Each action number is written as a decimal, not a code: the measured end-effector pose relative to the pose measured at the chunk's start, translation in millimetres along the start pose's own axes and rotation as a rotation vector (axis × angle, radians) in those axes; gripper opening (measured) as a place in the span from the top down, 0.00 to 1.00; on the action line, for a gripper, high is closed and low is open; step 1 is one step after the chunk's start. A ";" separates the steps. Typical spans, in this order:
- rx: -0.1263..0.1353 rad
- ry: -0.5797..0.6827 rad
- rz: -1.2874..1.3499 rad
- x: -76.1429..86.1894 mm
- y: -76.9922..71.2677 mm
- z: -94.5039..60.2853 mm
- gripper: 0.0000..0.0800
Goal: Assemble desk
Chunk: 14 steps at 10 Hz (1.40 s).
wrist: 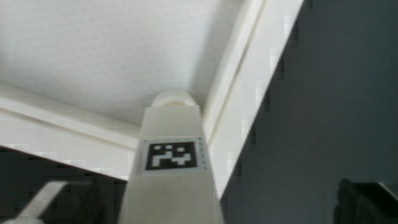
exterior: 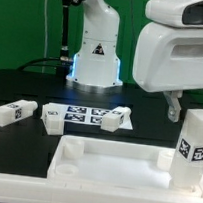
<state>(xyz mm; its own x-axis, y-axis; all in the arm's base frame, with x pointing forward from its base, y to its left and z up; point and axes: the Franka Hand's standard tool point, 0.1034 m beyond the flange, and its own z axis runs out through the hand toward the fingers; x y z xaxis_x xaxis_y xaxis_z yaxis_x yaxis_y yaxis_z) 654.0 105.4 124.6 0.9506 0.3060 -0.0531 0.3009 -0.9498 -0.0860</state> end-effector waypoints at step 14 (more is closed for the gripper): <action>0.001 0.015 0.011 10.3 16.2 -1.6 0.64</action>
Offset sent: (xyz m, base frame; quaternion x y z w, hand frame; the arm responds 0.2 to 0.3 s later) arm 0.0213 -0.0084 0.0024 0.0060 0.0023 -0.0063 1.0000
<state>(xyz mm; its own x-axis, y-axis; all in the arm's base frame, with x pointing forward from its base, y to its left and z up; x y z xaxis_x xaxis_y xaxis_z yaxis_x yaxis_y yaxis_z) 668.9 93.0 124.2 0.9550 0.2942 -0.0387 0.2901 -0.9531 -0.0869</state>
